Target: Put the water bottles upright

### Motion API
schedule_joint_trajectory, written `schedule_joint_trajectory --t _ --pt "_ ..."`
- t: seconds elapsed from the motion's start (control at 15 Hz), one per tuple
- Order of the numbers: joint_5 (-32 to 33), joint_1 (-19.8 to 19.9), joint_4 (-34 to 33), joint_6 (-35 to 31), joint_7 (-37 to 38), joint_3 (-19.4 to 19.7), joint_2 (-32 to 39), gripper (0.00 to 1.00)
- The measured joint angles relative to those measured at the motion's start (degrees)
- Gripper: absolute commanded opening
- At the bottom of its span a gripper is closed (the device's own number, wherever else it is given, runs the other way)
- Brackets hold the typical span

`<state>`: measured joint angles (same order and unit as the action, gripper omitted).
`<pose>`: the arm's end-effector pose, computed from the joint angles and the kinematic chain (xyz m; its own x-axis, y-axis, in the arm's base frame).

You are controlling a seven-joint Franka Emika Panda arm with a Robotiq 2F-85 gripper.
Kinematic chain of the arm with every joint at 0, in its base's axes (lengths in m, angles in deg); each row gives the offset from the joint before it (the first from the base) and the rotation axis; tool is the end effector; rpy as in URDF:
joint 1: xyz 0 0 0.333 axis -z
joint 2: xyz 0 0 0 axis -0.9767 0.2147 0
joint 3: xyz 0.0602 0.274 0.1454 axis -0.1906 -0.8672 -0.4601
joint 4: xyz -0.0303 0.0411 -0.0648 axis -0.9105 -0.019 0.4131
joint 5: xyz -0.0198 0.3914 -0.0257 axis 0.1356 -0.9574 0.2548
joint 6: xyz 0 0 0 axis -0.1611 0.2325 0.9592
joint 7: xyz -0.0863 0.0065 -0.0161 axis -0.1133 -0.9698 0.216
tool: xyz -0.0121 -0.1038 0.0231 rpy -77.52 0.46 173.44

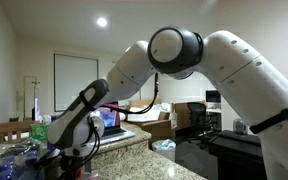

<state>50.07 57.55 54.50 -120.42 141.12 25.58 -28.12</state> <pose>0.6126 0.2497 0.2226 -0.4119 -0.9084 -0.0724 -0.9100 0.4058 0.0853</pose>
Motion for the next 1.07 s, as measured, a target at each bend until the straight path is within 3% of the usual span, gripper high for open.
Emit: schedule_joint_trajectory --t 1.07 --pt "-4.2 2.6 19.4 -8.4 0.1 -0.7 -11.0 1.0"
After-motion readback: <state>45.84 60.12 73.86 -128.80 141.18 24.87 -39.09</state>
